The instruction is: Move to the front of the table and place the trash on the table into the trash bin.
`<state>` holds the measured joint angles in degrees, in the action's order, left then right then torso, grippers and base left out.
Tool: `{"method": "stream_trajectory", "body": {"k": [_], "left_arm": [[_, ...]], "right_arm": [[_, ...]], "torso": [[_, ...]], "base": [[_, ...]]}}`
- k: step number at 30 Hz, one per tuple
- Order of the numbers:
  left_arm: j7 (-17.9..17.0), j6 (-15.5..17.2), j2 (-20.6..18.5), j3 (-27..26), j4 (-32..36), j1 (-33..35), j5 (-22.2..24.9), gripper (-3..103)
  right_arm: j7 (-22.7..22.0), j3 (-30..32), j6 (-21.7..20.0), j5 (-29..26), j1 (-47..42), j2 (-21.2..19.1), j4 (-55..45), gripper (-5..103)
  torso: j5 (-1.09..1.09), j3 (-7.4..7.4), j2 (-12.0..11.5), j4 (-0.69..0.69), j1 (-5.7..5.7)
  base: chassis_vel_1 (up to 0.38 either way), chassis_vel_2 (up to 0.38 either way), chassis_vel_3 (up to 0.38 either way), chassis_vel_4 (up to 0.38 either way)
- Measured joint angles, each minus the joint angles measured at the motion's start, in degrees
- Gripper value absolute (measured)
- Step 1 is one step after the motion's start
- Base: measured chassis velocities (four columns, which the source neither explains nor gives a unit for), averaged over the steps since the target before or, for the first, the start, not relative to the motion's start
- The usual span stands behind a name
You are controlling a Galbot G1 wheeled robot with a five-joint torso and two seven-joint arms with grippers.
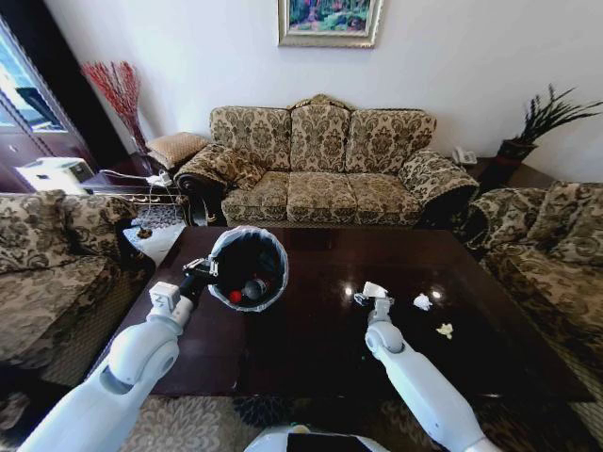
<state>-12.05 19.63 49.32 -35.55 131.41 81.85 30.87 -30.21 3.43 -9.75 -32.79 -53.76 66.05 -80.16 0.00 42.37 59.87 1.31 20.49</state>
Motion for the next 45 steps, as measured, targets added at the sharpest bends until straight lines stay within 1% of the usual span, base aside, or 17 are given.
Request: {"method": "stream_trajectory", "body": {"k": [9,11,12,15,19,33,34,35,36,39,40,41,42,43,44,45], "left_arm": [[0.7,-0.4,0.0,0.6,-1.2,-1.1,0.3,1],[0.9,-0.7,0.1,0.8,-1.8,-1.2,0.2,1],[0.9,-0.7,0.1,0.8,-1.8,-1.2,0.2,1],[1.1,-0.9,0.2,1.2,-2.6,-1.7,0.2,1],[1.4,-1.0,0.3,1.6,-3.4,-2.2,0.2,1],[2.3,-1.7,-0.1,1.9,-5.6,-3.3,0.4,1],[2.5,-2.0,-0.1,1.9,-5.9,-3.3,0.4,1],[2.6,-2.0,-0.1,1.9,-6.1,-3.3,0.4,1],[2.6,-2.0,-0.1,1.9,-6.1,-3.3,0.4,1],[2.8,-2.2,-0.2,1.8,-6.6,-3.4,0.5,1],[2.8,-2.2,-0.2,1.8,-6.6,-3.4,0.5,1],[2.9,-2.3,-0.2,1.7,-6.7,-3.4,0.5,1],[3.3,-2.5,-0.2,1.7,-6.9,-3.5,0.5,1],[3.3,-2.6,-0.2,1.7,-7.1,-3.6,0.5,1],[3.4,-2.7,-0.1,1.7,-7.1,-3.6,0.5,1],[3.4,-2.7,-0.1,1.7,-7.1,-3.6,0.5,1]], "right_arm": [[-1.9,-0.1,-0.2,-1.6,1.8,0.0,1.5,100],[-4.3,-0.1,-1.1,-3.1,2.0,-0.2,0.7,100],[-4.3,-0.1,-1.1,-3.1,2.0,-0.2,0.7,100],[-6.6,-0.1,-1.7,-3.5,2.1,-0.4,0.5,100],[-7.9,0.1,-2.2,-4.3,2.0,-0.3,0.0,100],[-9.2,0.5,-2.5,-4.7,2.4,0.8,2.0,100],[-9.2,0.5,-2.5,-4.7,2.4,1.1,2.1,102],[-9.3,0.5,-2.5,-4.7,2.4,1.1,2.2,98],[-9.3,0.5,-2.5,-4.7,2.4,1.1,2.2,98],[-9.7,0.5,-2.4,-4.5,2.4,1.3,2.2,82],[-9.7,0.5,-2.4,-4.5,2.4,1.3,2.2,82],[-9.9,0.5,-2.2,-4.4,2.3,1.3,2.2,77],[-10.2,0.6,-2.1,-4.3,2.2,1.3,2.2,66],[-10.3,0.7,-2.0,-4.2,2.0,1.3,2.1,62],[-10.3,0.8,-1.9,-4.2,1.9,1.3,2.1,59],[-10.3,0.8,-1.9,-4.2,1.9,1.3,2.1,59]], "torso": [[0.0,0.0,0.0,0.0,0.0],[0.0,0.0,0.0,0.0,0.0],[0.0,0.0,0.0,0.0,0.0],[0.0,0.0,0.0,0.0,0.0],[0.0,0.0,0.0,0.0,0.0],[0.0,0.0,0.0,0.0,0.0],[0.0,0.0,0.0,0.0,0.0],[0.0,0.0,0.0,0.0,0.0],[0.0,0.0,0.0,0.0,0.0],[-0.01,0.0,0.0,0.0,0.0],[-0.01,0.0,0.0,0.0,0.0],[-0.01,0.0,0.0,0.0,0.0],[-0.01,-0.01,0.0,0.0,0.0],[-0.01,-0.01,0.0,0.01,0.0],[-0.01,-0.01,0.0,0.01,0.0],[-0.01,-0.01,0.0,0.01,0.0]], "base": [[0.0,0.0,0.0,0.0],[0.0,0.0,0.0,0.0],[0.0,0.0,0.0,0.0],[0.0,0.0,0.0,0.0],[0.0,0.0,0.0,0.0],[0.0,0.0,0.0,0.0],[0.0,0.0,0.0,0.0],[0.0,0.0,0.0,0.0],[0.0,0.0,0.0,0.0],[0.0,0.0,0.0,0.0],[0.0,0.0,0.0,0.0],[0.0,0.0,0.0,0.0],[0.0,0.0,0.0,0.0],[0.0,0.0,0.0,0.0],[0.0,0.0,0.0,0.0],[0.0,0.0,0.0,0.0]]}}
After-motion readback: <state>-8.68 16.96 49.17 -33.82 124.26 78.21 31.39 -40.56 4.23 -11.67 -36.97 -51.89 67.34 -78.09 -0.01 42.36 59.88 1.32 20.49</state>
